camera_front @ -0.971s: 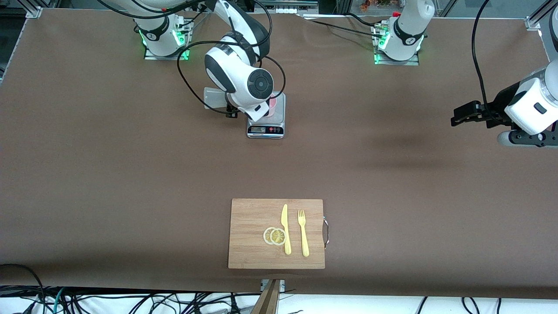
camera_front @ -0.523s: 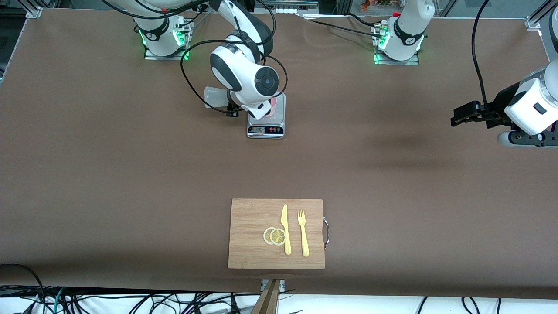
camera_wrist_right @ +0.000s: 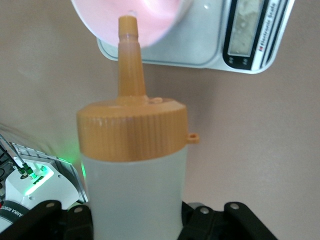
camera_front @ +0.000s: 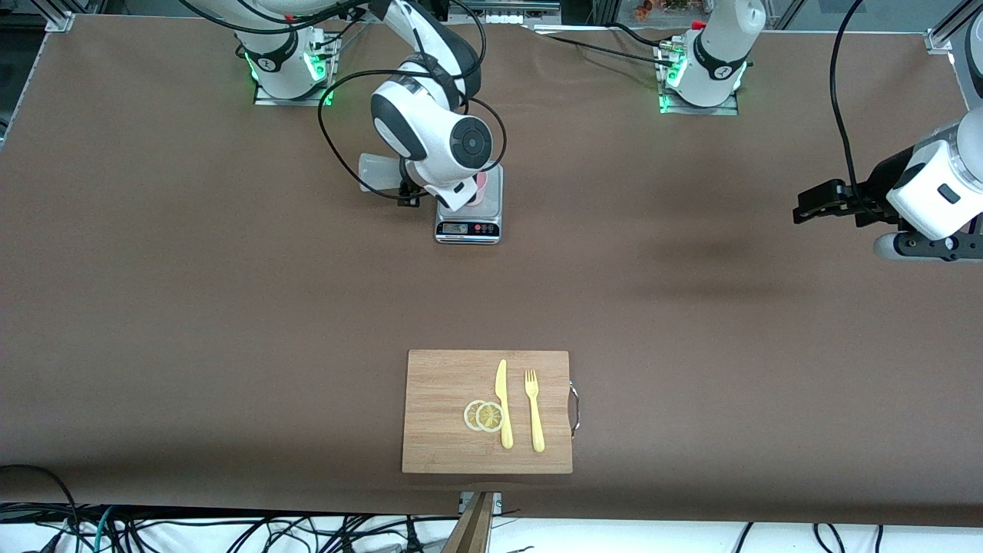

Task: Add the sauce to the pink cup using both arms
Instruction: 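Tilt the bottle nozzle over the pink cup with the right gripper, then carry the bottle with the right gripper back beside its spot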

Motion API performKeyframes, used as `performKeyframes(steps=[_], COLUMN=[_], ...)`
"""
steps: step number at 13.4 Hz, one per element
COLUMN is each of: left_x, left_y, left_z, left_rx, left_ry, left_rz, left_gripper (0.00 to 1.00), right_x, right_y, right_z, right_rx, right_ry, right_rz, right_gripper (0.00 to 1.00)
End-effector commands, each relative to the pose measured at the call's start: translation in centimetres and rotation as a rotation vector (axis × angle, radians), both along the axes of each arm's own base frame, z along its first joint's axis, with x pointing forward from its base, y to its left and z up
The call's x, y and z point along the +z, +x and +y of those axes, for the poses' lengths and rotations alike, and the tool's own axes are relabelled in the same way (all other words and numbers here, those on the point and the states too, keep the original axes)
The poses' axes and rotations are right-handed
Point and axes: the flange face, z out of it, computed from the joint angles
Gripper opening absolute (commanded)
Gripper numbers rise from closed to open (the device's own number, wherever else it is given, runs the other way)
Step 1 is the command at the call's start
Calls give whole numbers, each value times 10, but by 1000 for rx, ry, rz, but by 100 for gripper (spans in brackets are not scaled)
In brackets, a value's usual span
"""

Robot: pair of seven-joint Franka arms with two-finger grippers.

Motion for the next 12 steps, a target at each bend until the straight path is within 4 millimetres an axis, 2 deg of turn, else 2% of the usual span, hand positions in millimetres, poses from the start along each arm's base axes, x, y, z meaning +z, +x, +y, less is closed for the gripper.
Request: performKeyframes(steps=[1, 5, 6, 8, 11, 12], left_x=[5, 5, 5, 5, 5, 5], left_y=[3, 3, 3, 3, 3, 3], left_z=[-1, -1, -1, -1, -1, -1], left_rx=[-29, -31, -29, -29, -29, -29], left_ry=[4, 4, 4, 4, 4, 4], left_rz=[-4, -4, -4, -4, -4, -4], left_gripper=[100, 100, 100, 100, 100, 100], right_x=[19, 28, 32, 40, 48, 48], right_y=[8, 33, 47, 80, 116, 127], right_z=[-12, -42, -60, -108, -175, -202], right_rx=[-49, -65, -78, -113, -179, -193], right_ry=[89, 241, 300, 474, 703, 785], right_rz=[4, 70, 75, 115, 147, 154], right_gripper=[5, 5, 5, 5, 5, 5])
